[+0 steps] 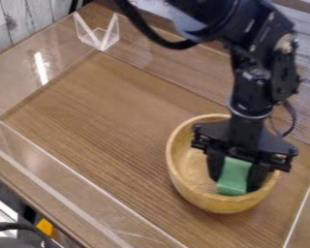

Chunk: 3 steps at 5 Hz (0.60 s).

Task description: Remove the green block from inside the brown bowl and put it on the table

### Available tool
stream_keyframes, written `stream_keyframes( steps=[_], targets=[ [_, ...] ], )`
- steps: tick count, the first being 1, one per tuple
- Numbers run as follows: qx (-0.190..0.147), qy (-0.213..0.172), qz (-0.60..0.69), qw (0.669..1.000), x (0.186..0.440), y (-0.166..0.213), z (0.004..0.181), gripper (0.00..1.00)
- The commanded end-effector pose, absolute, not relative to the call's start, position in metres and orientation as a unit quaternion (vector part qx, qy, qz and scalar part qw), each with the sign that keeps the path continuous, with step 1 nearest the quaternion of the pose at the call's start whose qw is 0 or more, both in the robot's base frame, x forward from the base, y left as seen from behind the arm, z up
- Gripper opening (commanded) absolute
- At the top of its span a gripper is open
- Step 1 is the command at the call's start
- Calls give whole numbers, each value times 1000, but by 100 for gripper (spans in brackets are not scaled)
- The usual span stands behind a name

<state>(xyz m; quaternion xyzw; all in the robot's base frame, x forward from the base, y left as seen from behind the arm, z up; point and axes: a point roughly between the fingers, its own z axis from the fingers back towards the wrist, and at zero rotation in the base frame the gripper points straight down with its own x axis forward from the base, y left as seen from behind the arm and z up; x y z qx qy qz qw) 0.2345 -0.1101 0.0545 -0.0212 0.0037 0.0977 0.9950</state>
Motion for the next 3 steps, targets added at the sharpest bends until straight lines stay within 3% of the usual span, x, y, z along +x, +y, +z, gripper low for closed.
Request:
stream_keyframes(
  steps=[1, 3],
  targets=[
    [-31, -16, 108, 994, 248, -120, 75, 0],
    [-29, -16, 129, 991, 238, -101, 81, 0]
  ],
)
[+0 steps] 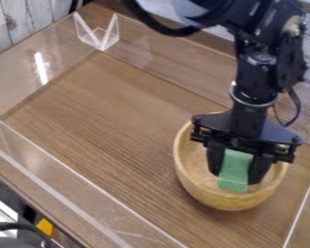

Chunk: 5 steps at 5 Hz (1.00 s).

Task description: Remove the green block from inside the brown bowl and put it on the table

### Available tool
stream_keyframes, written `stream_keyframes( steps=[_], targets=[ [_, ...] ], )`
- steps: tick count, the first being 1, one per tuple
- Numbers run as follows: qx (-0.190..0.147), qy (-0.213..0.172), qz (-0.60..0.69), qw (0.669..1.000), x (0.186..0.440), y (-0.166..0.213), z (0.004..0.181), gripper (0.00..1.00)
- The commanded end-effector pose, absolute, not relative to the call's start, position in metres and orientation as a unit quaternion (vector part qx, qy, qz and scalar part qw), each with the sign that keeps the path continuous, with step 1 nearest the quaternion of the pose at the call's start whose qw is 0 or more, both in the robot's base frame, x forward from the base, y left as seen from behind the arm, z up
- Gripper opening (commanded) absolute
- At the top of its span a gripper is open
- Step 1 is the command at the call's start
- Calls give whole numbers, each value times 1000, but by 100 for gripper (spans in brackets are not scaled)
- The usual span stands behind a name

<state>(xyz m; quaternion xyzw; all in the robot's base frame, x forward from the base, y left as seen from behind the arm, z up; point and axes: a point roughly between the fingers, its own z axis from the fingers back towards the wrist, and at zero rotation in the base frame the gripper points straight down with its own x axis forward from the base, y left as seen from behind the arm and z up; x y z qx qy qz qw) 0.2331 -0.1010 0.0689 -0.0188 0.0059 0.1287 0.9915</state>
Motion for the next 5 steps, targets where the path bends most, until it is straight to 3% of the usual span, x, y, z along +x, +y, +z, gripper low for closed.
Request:
stream_keyframes(
  steps=[1, 5],
  targets=[
    [-29, -17, 119, 992, 235, -90, 79, 0],
    [-26, -21, 88, 996, 239, -64, 74, 0]
  ],
)
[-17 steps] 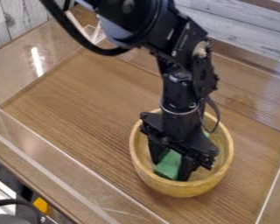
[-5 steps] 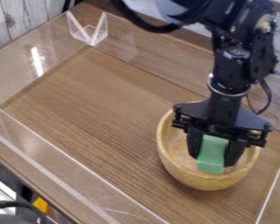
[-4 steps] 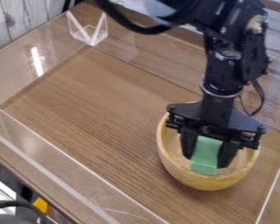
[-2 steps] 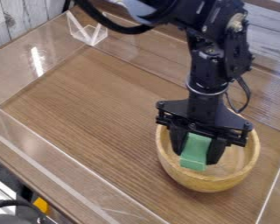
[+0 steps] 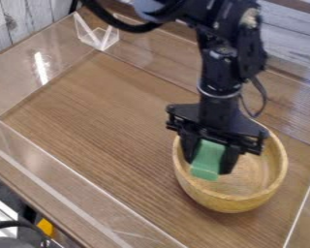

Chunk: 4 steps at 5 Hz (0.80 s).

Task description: Remove the green block from inside the brown bowl and put it on the table

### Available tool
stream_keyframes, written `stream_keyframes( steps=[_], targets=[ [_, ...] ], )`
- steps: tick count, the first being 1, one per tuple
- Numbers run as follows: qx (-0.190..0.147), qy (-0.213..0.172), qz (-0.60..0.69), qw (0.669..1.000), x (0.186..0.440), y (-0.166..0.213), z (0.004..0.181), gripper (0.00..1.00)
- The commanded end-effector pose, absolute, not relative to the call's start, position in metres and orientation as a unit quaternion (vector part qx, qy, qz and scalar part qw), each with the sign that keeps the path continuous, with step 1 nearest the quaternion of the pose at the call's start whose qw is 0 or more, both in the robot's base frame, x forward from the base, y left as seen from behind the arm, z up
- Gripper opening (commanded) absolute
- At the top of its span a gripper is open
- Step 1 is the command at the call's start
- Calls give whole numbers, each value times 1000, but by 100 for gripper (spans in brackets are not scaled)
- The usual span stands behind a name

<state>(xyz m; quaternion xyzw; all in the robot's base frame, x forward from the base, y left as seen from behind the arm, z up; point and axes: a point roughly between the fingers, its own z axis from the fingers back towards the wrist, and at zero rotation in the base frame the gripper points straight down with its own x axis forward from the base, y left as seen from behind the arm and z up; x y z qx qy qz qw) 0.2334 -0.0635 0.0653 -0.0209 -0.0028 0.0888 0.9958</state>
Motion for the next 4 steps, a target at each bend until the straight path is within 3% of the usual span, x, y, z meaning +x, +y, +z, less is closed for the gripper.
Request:
stream_keyframes(
  steps=[1, 4],
  targets=[
    [-25, -22, 78, 996, 242, -47, 77, 0],
    [-12, -28, 71, 997, 249, -73, 80, 0]
  ],
)
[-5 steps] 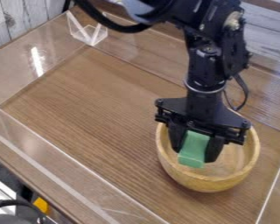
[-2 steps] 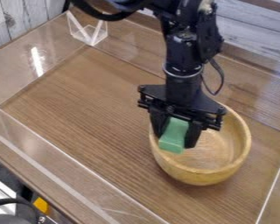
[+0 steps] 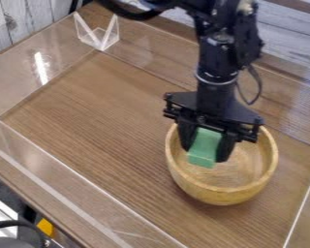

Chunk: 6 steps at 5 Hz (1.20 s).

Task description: Remove the green block from inside the brown bowl and put it on the table

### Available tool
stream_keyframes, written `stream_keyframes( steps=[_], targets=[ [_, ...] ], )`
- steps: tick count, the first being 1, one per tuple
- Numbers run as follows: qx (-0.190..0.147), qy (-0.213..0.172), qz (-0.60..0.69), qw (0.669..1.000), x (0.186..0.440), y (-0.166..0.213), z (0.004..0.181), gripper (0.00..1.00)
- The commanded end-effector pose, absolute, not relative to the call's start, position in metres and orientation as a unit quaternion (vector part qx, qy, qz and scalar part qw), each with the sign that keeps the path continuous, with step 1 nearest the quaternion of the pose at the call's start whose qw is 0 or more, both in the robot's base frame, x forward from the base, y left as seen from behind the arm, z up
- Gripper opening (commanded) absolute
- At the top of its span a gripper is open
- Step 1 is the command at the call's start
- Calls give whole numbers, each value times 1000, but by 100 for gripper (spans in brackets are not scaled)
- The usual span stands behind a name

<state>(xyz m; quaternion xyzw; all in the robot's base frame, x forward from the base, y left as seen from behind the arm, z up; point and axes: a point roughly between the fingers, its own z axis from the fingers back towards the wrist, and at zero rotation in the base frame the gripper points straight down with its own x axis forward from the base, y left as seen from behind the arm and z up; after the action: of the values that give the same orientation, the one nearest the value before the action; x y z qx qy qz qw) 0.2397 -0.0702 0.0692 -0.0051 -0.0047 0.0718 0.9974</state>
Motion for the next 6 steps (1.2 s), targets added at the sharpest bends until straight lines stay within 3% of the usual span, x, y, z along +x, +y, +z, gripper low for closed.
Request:
stream_keyframes(
  steps=[1, 4, 6],
  targets=[
    [-9, -30, 74, 997, 247, -79, 83, 0],
    [-10, -36, 99, 994, 239, -82, 104, 0],
    [-2, -41, 122, 992, 233, -64, 102, 0]
  ],
)
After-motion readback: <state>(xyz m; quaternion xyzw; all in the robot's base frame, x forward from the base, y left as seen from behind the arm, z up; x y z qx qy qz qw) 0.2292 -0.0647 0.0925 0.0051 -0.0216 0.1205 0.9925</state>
